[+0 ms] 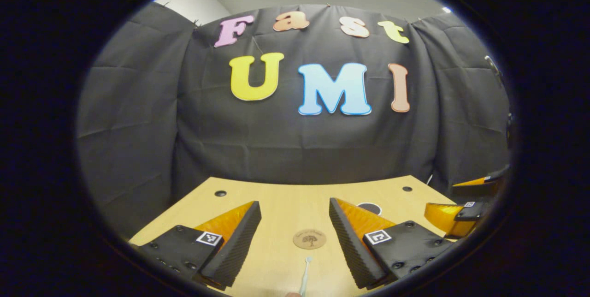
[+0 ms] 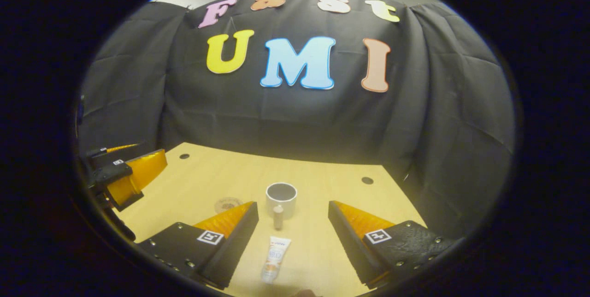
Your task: Put the toothbrush and toothpaste on the desktop into the cup, then pick up the cup and place it on the coaster on the desktop.
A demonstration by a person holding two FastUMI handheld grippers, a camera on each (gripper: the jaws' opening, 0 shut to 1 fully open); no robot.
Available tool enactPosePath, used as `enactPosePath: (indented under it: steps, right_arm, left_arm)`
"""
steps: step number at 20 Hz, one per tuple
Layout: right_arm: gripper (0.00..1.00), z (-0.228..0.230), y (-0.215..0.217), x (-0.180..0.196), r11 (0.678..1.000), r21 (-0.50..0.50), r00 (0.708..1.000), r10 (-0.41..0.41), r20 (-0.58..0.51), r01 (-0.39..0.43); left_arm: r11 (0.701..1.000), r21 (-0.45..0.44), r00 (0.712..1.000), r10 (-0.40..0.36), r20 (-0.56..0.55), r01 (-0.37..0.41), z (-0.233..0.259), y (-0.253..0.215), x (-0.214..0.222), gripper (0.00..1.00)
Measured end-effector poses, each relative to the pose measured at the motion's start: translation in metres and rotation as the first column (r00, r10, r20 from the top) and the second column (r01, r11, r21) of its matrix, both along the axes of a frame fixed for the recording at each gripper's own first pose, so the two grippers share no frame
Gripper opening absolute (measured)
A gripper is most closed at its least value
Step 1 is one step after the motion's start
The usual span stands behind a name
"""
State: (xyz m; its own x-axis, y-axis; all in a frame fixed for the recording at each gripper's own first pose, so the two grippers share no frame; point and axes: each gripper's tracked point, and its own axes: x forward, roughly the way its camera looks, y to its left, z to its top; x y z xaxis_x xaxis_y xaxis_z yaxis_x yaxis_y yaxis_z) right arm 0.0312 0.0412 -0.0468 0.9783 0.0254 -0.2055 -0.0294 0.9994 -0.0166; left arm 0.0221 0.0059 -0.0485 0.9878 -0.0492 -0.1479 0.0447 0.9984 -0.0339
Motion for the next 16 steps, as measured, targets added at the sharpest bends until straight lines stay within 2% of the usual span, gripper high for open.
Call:
enactPosePath:
  steps: [4, 7, 10, 13, 15, 16]
  right_arm:
    - [0.96, -0.033, 0.009, 0.015, 1.000, 0.001, 0.994, 0.020, -0.109, -0.020]
    - [0.95, -0.053, 0.016, 0.026, 0.999, 0.011, 0.982, 0.038, -0.184, -0.037]
    - [0.96, -0.071, 0.022, 0.032, 0.998, 0.047, 0.965, 0.056, -0.256, -0.045]
    - [0.96, -0.084, 0.022, 0.038, 0.997, 0.070, 0.949, 0.064, -0.310, -0.044]
    - [0.96, -0.093, 0.023, 0.042, 0.996, 0.074, 0.934, 0.069, -0.350, -0.046]
    - [0.96, -0.098, 0.024, 0.043, 0.996, 0.080, 0.924, 0.073, -0.375, -0.046]
  left_arm:
    - [1.000, -0.010, 0.993, -0.014, -0.118, 0.013, -0.033, -0.002, 0.008, 0.96]
    - [0.999, 0.014, 0.974, -0.044, -0.222, 0.048, -0.065, -0.010, 0.015, 0.96]
    - [0.996, 0.019, 0.947, -0.078, -0.313, 0.088, -0.094, -0.020, 0.020, 0.94]
    - [0.995, 0.003, 0.919, -0.090, -0.384, 0.098, -0.115, -0.025, 0.024, 0.96]
    - [0.995, -0.020, 0.892, -0.092, -0.443, 0.093, -0.133, -0.028, 0.023, 0.94]
    - [0.994, -0.035, 0.871, -0.104, -0.480, 0.099, -0.142, -0.029, 0.022, 0.96]
